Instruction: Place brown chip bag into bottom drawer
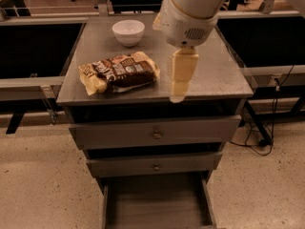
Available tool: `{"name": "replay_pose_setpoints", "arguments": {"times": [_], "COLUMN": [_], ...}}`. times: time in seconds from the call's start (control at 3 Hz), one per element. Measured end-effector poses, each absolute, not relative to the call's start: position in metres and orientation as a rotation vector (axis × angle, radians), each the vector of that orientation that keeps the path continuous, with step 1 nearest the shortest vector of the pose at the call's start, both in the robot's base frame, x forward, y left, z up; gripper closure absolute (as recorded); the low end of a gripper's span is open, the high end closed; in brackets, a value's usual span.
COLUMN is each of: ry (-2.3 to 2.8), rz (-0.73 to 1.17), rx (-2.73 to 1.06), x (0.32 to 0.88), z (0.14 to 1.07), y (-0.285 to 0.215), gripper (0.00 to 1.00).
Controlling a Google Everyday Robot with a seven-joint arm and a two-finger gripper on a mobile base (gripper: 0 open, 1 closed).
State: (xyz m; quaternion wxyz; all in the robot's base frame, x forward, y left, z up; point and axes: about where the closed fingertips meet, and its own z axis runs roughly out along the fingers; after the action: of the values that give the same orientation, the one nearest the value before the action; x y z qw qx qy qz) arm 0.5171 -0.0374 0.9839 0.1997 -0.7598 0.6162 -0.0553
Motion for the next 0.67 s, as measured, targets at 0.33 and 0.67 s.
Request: {"name": "replay_pose_setpoints", "arguments": {"times": [0.33,0.67], "ry": [1.726,1.626], "rz": [-0.157,-0.117], "rx": [-2.121,-2.138], "x": [0.517,0.538], "z": [0.984,0.984], "y": [-0.039,-0.022], "gripper": [0.00,0.00]}}
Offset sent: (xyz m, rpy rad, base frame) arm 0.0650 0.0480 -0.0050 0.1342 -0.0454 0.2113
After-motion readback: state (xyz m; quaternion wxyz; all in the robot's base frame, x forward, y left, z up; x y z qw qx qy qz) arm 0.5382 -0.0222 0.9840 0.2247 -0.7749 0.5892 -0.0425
